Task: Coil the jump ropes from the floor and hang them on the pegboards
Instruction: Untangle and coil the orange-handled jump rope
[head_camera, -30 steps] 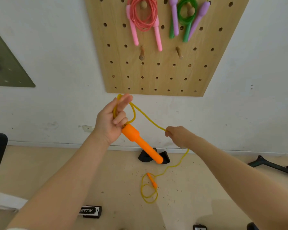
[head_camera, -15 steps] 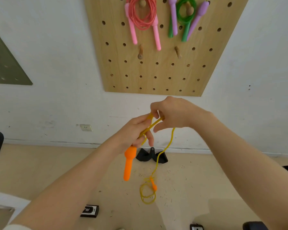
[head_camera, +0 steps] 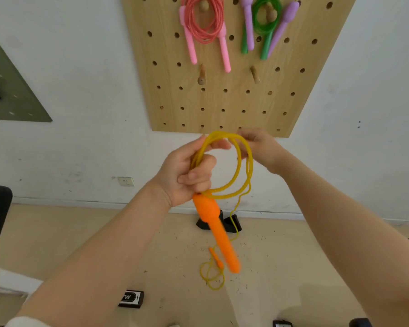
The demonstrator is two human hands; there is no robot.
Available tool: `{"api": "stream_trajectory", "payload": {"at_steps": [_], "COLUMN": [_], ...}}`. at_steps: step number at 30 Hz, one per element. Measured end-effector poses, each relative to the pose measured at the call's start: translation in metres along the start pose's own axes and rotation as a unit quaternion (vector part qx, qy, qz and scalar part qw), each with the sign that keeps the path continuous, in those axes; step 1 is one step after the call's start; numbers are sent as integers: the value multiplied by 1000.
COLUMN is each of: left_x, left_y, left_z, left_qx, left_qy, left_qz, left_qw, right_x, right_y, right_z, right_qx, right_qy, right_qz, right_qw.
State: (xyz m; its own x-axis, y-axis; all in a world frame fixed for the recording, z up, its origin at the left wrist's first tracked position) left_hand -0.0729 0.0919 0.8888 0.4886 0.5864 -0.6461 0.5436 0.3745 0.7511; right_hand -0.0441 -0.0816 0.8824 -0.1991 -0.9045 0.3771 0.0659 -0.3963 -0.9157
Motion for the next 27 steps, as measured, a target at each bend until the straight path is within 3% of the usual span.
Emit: {"api": "stream_trajectory", "payload": {"at_steps": [2,4,8,11,14,16,18,19,22,24,27], "left_x": [6,23,65,83,72,58,47,44,38,33,30], "left_y": [10,21,32,26,7,-9,-22,-27,-35,-33,-31], "left_z": [0,0,-4,-3,5,12,16,17,13,11,8], "left_qx": [-75,-139,-186,-153,-95,-63,-63,-59,-3,23,84], "left_qy": [26,122,278,358,356,336,301,285,238,199,114], "left_qz": [-59,-104,-125,-35,103,253,423,455,382,366,343], "left_qw": [995,977,934,920,924,905,852,842,893,909,928], "right_x": [-9,-16,-20,-23,-43,-60,-67,-65,-40,-21,-9], "right_y": [17,32,57,63,42,16,-12,-23,-35,-28,-21], "right_z": [-9,-17,-32,-45,-57,-60,-57,-52,-40,-35,-34], "right_qx": [-52,-96,-132,-86,25,99,185,205,221,193,156], "right_qy": [-86,-152,-211,-252,-332,-348,-304,-265,-137,-79,-108], "right_qz": [-51,-75,-191,-330,-447,-480,-474,-463,-457,-425,-303], "right_qw": [994,981,950,905,830,800,805,821,851,881,934]}}
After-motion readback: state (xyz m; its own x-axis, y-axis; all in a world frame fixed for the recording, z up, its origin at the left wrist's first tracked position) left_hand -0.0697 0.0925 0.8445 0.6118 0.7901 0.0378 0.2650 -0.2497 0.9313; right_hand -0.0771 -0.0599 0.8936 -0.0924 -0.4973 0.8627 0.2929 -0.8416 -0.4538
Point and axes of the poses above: each hand's wrist, its own z-axis towards the middle knuckle, its own x-axis out of the back of the hand, y = z × x, the point moved 3 cm from there along z, towards the middle knuckle, and after that the axes turned 15 degrees about y, right-handed, at the moved point
